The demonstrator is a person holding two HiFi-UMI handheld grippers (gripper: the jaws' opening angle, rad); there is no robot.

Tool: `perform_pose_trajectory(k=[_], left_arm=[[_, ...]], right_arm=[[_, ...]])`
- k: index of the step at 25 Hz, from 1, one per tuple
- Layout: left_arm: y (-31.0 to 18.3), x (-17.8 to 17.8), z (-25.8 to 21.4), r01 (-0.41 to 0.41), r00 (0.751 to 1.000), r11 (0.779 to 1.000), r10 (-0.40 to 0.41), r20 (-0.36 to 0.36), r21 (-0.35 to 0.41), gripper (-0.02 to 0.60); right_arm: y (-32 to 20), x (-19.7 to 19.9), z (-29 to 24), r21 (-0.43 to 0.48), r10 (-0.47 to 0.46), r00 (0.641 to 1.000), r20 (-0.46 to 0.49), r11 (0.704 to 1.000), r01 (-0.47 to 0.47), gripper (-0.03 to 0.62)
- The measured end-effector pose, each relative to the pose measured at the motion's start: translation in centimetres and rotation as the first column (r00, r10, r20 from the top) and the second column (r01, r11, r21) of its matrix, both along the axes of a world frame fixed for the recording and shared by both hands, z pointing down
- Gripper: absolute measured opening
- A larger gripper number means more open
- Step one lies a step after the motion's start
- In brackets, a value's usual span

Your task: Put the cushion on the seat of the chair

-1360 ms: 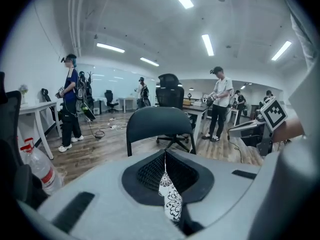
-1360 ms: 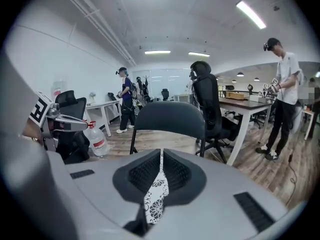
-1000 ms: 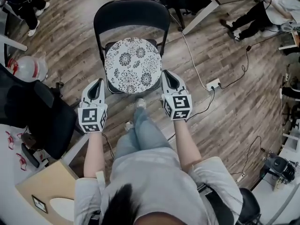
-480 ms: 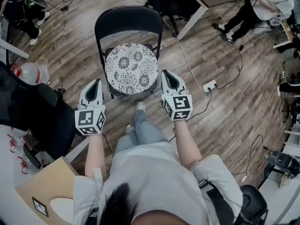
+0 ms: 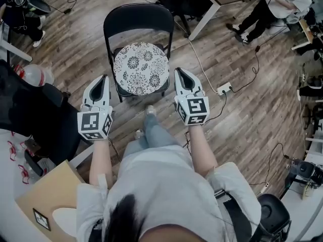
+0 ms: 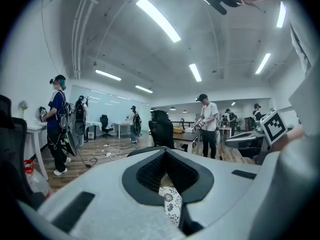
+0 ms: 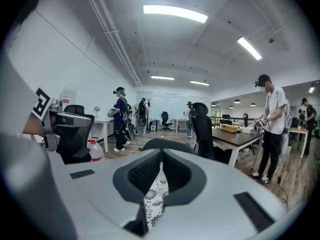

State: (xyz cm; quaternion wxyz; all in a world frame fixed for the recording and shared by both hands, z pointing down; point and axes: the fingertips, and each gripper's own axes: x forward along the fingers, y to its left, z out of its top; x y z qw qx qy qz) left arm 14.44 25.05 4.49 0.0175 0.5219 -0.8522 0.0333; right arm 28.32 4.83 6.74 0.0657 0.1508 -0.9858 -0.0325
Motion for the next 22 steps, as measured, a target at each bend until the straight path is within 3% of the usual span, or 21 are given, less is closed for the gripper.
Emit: perform_pose_trajectory(k=[22], left_arm=[[4.1, 1.9, -3.6, 0.039, 0.998, 0.994, -0.044, 0.044, 0.105, 0.011]], right_arm=[[3.0, 3.7, -5.4, 0.053, 0.027, 0.988, 0.151, 0.998, -0.036, 0.02]])
